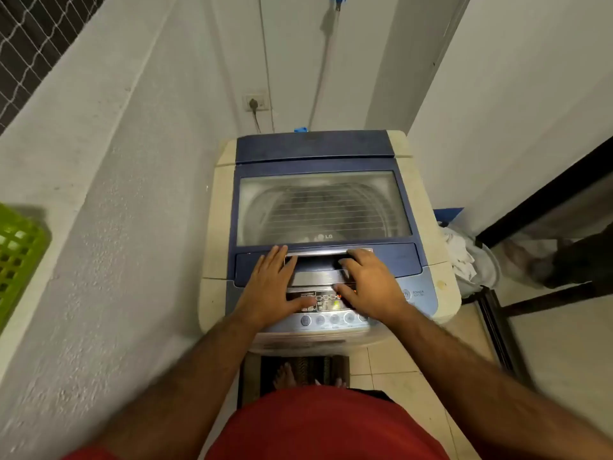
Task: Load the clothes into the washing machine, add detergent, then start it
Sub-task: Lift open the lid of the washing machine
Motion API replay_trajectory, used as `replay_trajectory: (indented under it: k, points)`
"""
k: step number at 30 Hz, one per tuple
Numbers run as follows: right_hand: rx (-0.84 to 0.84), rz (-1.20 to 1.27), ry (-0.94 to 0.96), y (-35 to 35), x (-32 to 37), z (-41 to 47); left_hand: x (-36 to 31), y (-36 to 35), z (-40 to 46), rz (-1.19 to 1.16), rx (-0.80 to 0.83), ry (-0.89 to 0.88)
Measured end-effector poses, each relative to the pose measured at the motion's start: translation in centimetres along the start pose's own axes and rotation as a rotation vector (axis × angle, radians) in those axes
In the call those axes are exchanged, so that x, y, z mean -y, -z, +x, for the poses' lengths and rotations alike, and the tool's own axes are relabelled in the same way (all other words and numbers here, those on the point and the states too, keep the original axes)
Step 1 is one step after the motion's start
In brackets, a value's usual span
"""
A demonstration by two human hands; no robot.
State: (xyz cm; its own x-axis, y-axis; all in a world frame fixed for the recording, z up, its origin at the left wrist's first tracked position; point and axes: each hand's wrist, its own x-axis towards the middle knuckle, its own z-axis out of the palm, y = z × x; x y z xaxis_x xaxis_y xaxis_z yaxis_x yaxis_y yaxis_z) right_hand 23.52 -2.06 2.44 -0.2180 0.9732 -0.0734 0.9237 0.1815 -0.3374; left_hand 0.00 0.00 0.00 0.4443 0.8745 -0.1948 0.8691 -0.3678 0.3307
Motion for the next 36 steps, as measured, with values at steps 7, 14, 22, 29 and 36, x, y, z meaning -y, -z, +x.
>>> replay_trajectory:
  k: [7, 14, 22, 29, 36]
  points:
    - [0.027, -0.055, 0.058, -0.8, -0.9, -1.5, -2.9, -1.4, -0.7, 0.075, -0.031, 0.002]
    - [0.079, -0.037, 0.051, -0.8, -1.5, -1.2, -4.4, -2.4, -1.0, 0.155, -0.056, 0.041]
    - [0.140, -0.128, -0.016, -0.7, -0.6, 0.3, -4.3, -0.9, 1.1, 0.192, 0.059, 0.043]
    - [0.170, -0.129, -0.054, -0.5, -0.5, 1.1, -4.3, 0.0, 1.8, 0.179, 0.087, 0.043]
    - [0.153, -0.120, -0.055, 1.5, 0.1, 1.1, -4.3, 2.2, 1.8, 0.124, -0.004, 0.010]
